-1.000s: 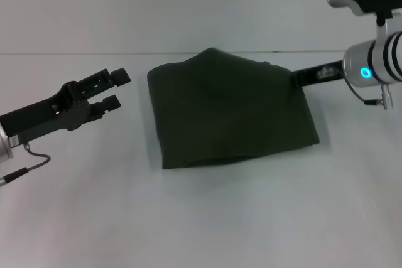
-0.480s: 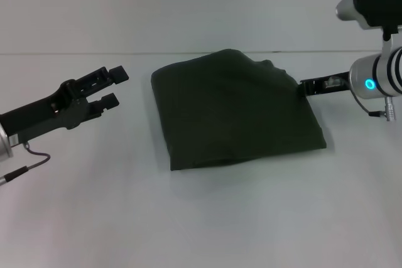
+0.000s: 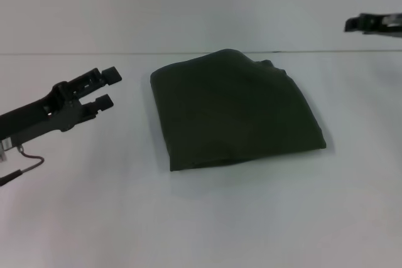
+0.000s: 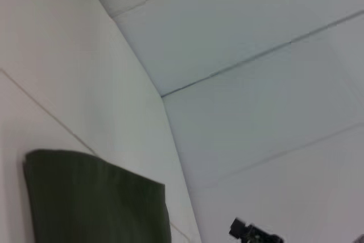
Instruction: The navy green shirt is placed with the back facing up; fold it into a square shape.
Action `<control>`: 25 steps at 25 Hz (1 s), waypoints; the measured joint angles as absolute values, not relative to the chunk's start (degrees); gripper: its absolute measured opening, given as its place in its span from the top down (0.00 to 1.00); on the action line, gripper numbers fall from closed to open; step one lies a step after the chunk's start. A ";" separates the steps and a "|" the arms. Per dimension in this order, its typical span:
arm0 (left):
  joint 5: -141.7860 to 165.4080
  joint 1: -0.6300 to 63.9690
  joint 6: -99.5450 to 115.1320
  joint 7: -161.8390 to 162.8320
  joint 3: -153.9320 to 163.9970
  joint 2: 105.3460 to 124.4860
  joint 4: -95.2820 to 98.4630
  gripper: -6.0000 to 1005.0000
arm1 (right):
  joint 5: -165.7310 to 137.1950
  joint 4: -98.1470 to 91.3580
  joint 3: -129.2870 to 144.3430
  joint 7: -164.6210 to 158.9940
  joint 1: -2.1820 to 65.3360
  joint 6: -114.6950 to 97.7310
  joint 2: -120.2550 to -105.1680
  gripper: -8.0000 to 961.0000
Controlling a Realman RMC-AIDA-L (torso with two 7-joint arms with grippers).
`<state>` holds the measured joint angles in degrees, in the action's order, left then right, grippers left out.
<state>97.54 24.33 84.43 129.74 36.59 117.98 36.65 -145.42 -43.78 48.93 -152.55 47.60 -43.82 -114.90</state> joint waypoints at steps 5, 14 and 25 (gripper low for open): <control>98.34 24.17 88.05 127.50 37.63 117.58 36.91 0.07 | -126.02 -49.68 40.02 -139.20 39.74 -62.48 -113.30 0.55; 102.37 24.68 86.18 127.22 39.08 118.84 36.29 0.07 | -97.44 -43.01 27.51 -123.07 22.67 -81.96 -111.72 0.40; 101.49 37.29 74.25 128.01 38.83 122.28 30.44 0.07 | -98.27 -40.12 24.53 -120.15 22.26 -84.18 -111.34 0.12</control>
